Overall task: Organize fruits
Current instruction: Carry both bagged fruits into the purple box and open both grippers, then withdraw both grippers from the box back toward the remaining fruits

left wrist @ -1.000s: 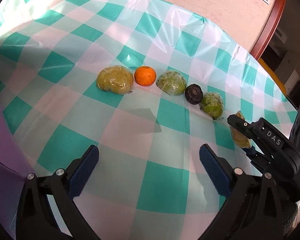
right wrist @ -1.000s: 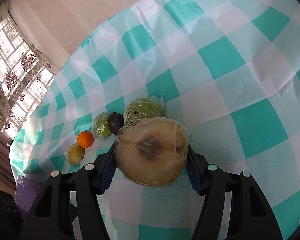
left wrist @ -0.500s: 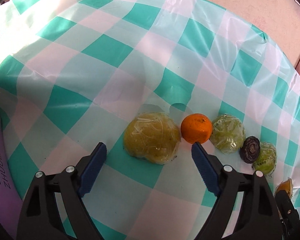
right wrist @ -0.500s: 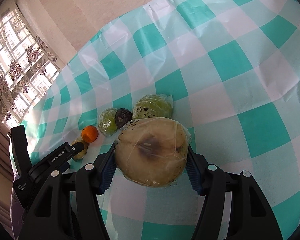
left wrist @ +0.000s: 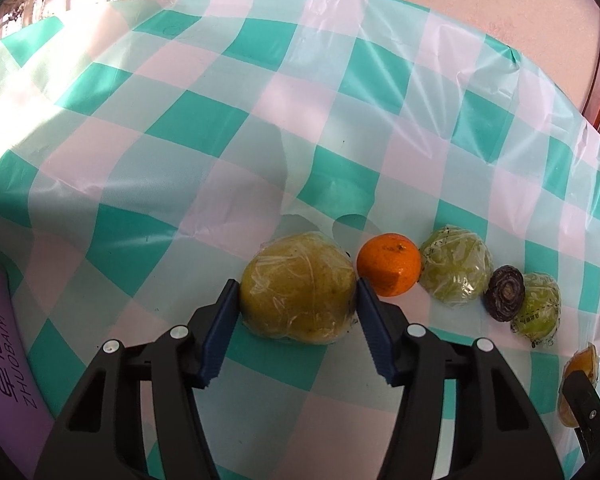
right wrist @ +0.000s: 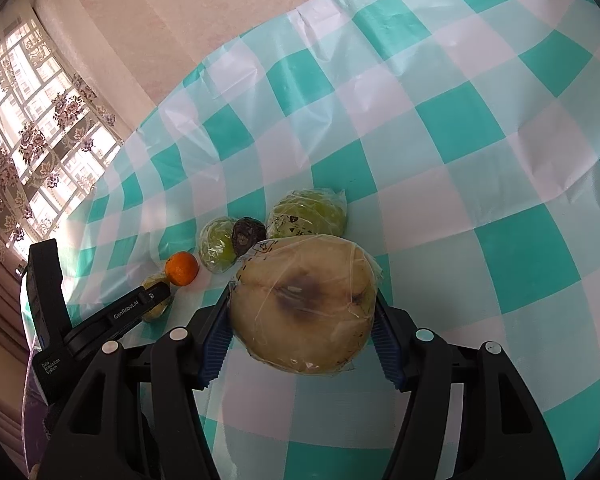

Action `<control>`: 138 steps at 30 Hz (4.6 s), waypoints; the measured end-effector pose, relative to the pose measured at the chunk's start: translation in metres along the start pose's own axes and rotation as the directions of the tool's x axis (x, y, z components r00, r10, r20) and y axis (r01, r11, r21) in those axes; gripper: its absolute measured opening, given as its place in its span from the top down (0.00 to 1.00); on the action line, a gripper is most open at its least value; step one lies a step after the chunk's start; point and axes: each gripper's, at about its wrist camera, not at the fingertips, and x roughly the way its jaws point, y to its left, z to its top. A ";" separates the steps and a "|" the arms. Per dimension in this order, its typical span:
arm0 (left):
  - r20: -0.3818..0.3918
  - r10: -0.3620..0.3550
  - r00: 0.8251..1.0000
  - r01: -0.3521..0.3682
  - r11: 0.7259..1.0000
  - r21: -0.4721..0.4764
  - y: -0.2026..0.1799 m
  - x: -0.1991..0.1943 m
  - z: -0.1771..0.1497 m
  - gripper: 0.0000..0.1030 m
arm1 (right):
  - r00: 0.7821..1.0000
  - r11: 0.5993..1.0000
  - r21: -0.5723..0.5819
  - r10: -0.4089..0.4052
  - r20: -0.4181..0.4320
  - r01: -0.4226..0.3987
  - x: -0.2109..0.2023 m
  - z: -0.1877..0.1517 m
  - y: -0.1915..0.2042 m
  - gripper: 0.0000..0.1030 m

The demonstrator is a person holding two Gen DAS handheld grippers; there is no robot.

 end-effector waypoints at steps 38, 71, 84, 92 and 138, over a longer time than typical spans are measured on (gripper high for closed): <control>-0.015 -0.261 0.965 0.261 0.959 0.110 -0.010 -0.121 -0.140 0.43 | 1.000 0.999 0.037 0.001 -0.001 -0.001 -0.052 -0.057 0.001 0.41; 0.408 -0.137 0.903 0.075 0.984 0.164 0.119 -0.336 -0.197 0.43 | 0.973 0.924 -0.307 0.231 -0.024 -0.227 -0.157 -0.136 0.156 0.41; 0.270 0.166 0.948 -0.149 0.985 -0.084 0.247 -0.337 -0.162 0.43 | 0.970 0.758 -0.607 0.223 -0.101 -0.238 -0.143 -0.174 0.295 0.41; 0.123 0.287 0.950 -0.288 0.958 -0.008 0.274 -0.299 -0.150 0.42 | 0.982 0.636 -0.758 -0.002 -0.191 -0.146 -0.082 -0.214 0.343 0.41; 0.549 0.140 0.824 -0.281 0.942 0.181 0.112 -0.369 -0.173 0.02 | 0.971 0.832 -0.550 0.189 0.149 -0.077 -0.147 -0.143 0.208 0.16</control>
